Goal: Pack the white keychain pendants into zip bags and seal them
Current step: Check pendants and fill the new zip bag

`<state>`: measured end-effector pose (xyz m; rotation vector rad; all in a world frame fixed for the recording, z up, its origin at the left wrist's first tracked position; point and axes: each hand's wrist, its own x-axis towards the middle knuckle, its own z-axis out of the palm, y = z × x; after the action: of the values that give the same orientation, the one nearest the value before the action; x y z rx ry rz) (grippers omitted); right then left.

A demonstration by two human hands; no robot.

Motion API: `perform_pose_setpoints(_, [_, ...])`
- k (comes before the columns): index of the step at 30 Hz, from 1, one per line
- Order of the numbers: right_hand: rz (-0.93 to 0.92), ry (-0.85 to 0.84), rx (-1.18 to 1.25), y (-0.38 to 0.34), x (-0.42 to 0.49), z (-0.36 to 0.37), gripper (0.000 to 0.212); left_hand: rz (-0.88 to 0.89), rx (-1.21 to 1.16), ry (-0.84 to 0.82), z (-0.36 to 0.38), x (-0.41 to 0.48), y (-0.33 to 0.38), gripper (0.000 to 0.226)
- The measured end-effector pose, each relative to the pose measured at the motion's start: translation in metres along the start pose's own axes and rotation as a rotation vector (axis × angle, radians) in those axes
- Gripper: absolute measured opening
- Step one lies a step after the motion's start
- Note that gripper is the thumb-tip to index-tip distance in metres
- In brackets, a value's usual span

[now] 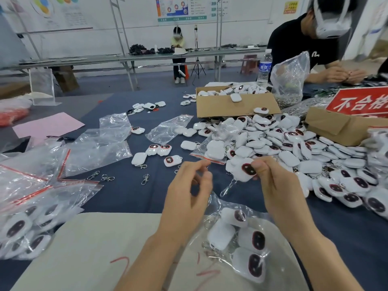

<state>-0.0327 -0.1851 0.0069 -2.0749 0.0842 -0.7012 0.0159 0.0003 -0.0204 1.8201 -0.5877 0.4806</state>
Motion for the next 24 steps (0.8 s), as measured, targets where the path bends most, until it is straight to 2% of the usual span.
perform_pose_setpoints(3, [0.036,-0.129,0.047,0.001,-0.002,0.012,0.027,-0.044,-0.128,-0.138,0.010,-0.006,0.007,0.018])
perform_pose_setpoints(8, [0.132,-0.174,0.110,-0.001,-0.002,0.023,0.031,-0.325,-0.351,-0.247,0.008,-0.001,0.006,0.015])
perform_pose_setpoints(12, [0.231,-0.198,0.228,-0.002,-0.001,0.033,0.036,-0.363,-0.384,-0.216,0.008,0.001,0.003,0.008])
perform_pose_setpoints(16, [0.275,-0.300,0.418,-0.003,-0.001,0.039,0.011,-0.412,-0.434,-0.152,0.005,0.005,-0.002,0.010])
perform_pose_setpoints(19, [0.264,-0.325,0.443,-0.002,-0.002,0.041,0.015,-0.467,-0.494,-0.131,0.004,0.006,-0.004,0.011])
perform_pose_setpoints(24, [0.282,-0.334,0.470,-0.001,-0.003,0.040,0.017,-0.498,-0.460,-0.168,0.006,0.007,-0.005,0.014])
